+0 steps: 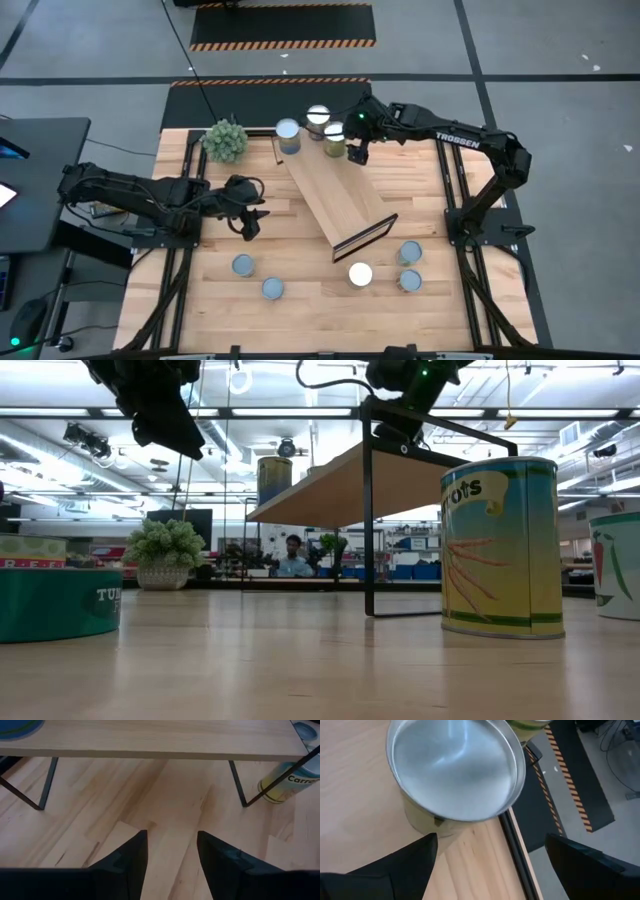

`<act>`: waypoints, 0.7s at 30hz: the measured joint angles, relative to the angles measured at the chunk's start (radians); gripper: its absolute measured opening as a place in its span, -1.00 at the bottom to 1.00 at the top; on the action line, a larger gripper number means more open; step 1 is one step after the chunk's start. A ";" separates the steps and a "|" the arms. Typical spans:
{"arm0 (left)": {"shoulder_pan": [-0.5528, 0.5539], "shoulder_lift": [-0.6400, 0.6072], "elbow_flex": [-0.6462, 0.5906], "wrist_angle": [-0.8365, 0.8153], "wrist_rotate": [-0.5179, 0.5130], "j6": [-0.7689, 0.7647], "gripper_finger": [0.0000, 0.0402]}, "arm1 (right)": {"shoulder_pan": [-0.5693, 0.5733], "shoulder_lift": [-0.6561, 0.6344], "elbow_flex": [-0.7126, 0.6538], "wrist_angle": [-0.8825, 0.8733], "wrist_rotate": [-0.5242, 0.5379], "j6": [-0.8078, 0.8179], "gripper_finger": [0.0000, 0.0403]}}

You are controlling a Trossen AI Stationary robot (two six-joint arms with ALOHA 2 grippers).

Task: Pick and place cans onto a shelf
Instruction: Put the canned oranges on the shelf, then put the canned carrots on the shelf

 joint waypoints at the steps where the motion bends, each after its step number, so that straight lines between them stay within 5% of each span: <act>1: 0.000 0.000 0.000 0.000 0.006 0.000 -0.12 | 0.000 0.000 0.000 -0.006 0.000 0.000 0.87; 11: -0.005 0.000 0.000 -0.008 0.357 0.001 -0.12 | 0.082 -0.015 0.094 -0.218 0.043 0.075 0.87; 21: -0.013 0.000 0.000 -0.022 0.359 -0.016 -0.12 | 0.347 -0.058 0.159 -0.270 0.042 0.384 0.87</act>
